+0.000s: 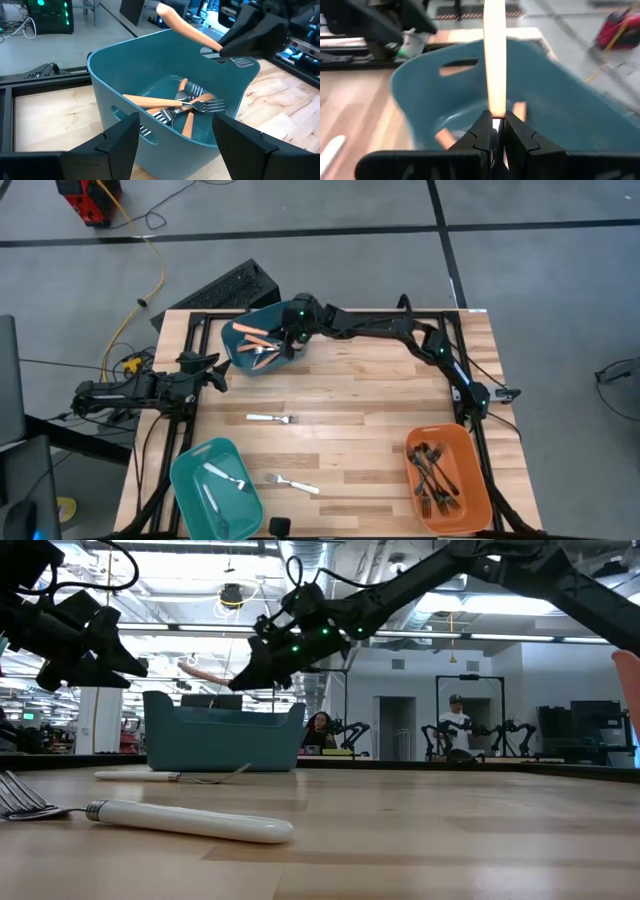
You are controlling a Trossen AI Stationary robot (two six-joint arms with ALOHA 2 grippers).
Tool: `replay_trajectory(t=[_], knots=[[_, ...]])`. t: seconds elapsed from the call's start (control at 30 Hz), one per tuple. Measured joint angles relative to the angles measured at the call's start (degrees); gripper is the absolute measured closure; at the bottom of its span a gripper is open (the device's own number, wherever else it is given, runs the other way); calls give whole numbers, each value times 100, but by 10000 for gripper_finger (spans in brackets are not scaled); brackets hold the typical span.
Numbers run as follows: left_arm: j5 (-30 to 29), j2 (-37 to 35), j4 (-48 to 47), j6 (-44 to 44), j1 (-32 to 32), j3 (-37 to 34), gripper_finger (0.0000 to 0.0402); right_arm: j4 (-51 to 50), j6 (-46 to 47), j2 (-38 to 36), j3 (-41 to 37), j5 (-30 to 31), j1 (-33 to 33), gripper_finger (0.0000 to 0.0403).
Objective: Sort silverware by color (type)
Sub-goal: Put the orange fork into the blue bin
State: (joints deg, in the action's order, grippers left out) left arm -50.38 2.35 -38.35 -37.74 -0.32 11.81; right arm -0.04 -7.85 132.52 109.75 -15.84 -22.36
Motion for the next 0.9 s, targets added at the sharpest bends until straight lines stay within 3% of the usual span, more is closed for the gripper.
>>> replay_trajectory(t=[0.5,0.67,0.9], knots=[[3,0,-44,1,-2,1,167,322,750,383,23,148,-23,351],[3,0,-76,1,0,1,167,513,947,519,52,834,7,351],[2,0,-83,1,-1,1,167,567,1113,751,23,841,4,351]])
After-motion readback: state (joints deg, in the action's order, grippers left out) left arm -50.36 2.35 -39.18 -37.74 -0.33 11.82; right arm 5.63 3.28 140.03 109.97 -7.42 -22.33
